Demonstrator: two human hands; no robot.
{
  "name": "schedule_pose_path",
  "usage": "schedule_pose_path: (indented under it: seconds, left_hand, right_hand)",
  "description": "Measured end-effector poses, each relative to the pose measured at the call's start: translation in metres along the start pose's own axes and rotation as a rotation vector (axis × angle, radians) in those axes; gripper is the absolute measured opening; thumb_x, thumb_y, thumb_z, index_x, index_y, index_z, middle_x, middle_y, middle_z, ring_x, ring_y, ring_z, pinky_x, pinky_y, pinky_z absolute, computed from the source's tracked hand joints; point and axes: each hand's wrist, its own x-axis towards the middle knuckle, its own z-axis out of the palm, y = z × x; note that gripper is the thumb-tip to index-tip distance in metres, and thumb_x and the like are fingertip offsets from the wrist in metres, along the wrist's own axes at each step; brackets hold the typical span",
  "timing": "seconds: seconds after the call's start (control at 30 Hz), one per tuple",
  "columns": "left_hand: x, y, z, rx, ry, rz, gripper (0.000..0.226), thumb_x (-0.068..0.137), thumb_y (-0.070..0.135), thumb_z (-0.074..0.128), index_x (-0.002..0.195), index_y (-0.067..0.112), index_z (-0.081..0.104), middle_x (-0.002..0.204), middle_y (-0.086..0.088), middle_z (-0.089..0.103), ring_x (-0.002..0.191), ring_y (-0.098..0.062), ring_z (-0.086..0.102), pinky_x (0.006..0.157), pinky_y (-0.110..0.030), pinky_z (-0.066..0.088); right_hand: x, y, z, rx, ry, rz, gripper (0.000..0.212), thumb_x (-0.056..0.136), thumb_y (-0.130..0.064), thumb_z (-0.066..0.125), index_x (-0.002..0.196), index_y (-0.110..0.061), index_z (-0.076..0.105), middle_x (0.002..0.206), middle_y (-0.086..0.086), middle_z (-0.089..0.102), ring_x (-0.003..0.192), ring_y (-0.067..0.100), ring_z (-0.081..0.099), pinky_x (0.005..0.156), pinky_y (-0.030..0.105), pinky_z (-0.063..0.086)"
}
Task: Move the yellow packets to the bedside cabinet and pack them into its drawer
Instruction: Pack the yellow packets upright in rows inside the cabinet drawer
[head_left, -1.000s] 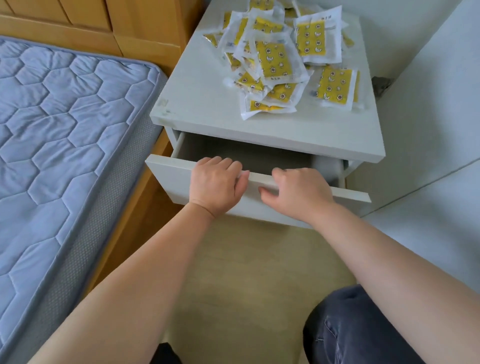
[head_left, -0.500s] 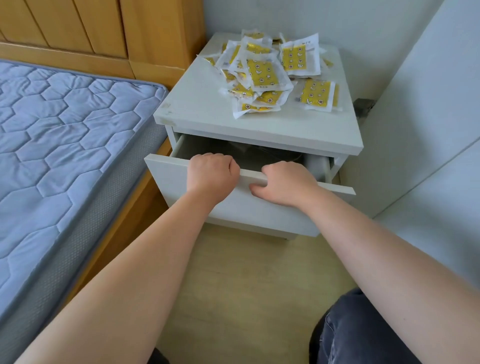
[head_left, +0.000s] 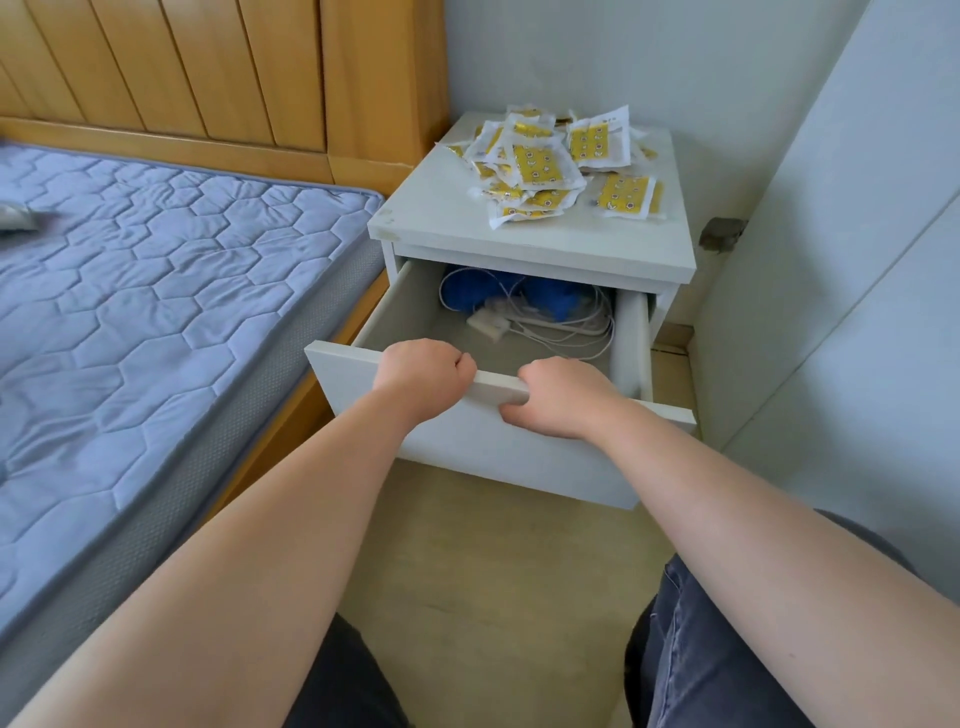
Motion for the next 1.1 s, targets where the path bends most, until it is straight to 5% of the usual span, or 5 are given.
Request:
schedule_pose_path:
  seconds: [0.2,0.63,0.83,0.97,1.1]
  left_hand:
    - [-0.029,0.004,-0.009,0.024,-0.112,-0.030,0.039,0.098,0.028,0.028,0.077,0.014,0.058,0.074,-0.002,0.055,0.065,-0.014,0.047,0.059,-0.029,0.037]
    - [-0.066,0.006,-0.024,-0.126,-0.310,-0.097,0.037,0.094,0.029,0.042,0.061,0.013,0.041,0.062,0.000,0.040,0.056,-0.012,0.038,0.051,-0.027,0.028]
    - [-0.071,0.010,-0.023,-0.052,-0.394,-0.062,0.034,0.094,0.032,0.044,0.064,0.017,0.049,0.069,0.000,0.047,0.063,-0.012,0.044,0.058,-0.025,0.033]
    - [-0.075,0.008,-0.028,-0.094,-0.410,-0.070,0.034,0.095,0.031,0.044,0.083,0.002,0.060,0.069,-0.002,0.042,0.063,-0.014,0.040,0.060,-0.026,0.032]
    - [-0.072,0.009,-0.029,-0.286,-0.317,-0.076,0.032,0.092,0.024,0.049,0.068,0.012,0.066,0.071,-0.002,0.060,0.068,-0.014,0.055,0.064,-0.025,0.042]
  right_hand:
    - [-0.018,-0.014,0.006,0.028,-0.118,0.036,0.026,0.080,-0.043,0.056,0.076,-0.018,0.051,0.075,0.000,0.058,0.067,0.020,0.056,0.057,0.029,0.041]
    - [-0.049,-0.029,0.012,0.203,-0.313,0.083,0.039,0.080,-0.045,0.065,0.098,-0.012,0.060,0.090,0.002,0.059,0.082,0.022,0.057,0.065,0.030,0.042]
    - [-0.062,-0.031,0.014,0.273,-0.404,0.071,0.043,0.080,-0.045,0.064,0.110,-0.014,0.059,0.103,0.002,0.061,0.092,0.021,0.059,0.075,0.032,0.046]
    - [-0.069,-0.030,0.010,0.292,-0.409,0.032,0.038,0.083,-0.043,0.062,0.108,-0.015,0.061,0.101,0.002,0.063,0.091,0.020,0.060,0.074,0.031,0.045]
    - [-0.074,-0.019,-0.007,0.245,-0.439,-0.042,0.021,0.085,-0.050,0.061,0.084,-0.029,0.059,0.084,-0.010,0.059,0.081,0.012,0.057,0.070,0.027,0.043]
